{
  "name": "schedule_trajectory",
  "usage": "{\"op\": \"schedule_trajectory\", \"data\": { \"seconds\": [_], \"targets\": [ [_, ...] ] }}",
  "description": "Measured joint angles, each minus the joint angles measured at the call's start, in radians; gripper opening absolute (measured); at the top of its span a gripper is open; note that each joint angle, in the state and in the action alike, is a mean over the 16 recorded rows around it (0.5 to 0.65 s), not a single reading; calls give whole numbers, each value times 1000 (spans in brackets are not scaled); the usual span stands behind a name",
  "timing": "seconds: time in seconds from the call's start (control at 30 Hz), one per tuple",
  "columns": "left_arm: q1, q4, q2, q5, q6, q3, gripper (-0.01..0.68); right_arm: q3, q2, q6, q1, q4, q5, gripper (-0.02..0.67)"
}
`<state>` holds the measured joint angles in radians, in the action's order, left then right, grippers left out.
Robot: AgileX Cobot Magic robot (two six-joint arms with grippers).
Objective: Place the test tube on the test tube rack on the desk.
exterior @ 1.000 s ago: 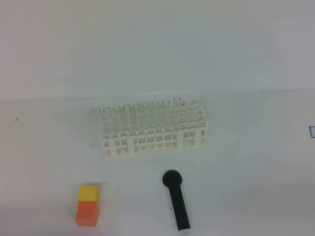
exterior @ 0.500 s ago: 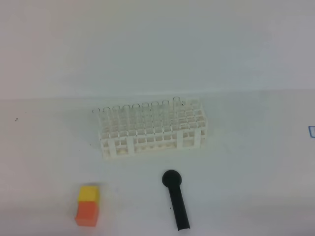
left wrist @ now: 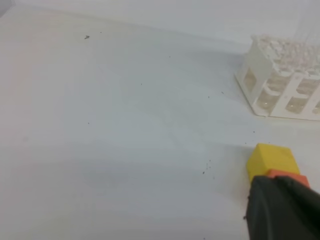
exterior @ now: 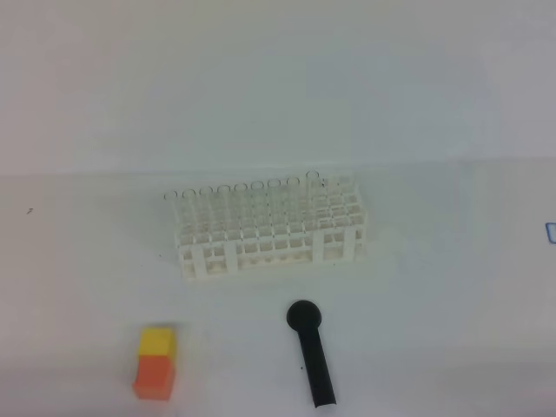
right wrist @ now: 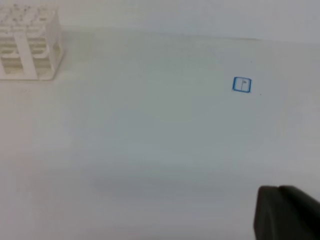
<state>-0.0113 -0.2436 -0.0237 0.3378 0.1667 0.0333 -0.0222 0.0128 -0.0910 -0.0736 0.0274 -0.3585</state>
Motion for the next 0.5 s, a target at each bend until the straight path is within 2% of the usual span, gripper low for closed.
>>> {"op": "schedule_trajectory", "data": {
  "seconds": [0.5],
  "targets": [
    [3,35,-1,-8,-1,0,-1,0,0,0,0,0,0,-1]
  ]
}}
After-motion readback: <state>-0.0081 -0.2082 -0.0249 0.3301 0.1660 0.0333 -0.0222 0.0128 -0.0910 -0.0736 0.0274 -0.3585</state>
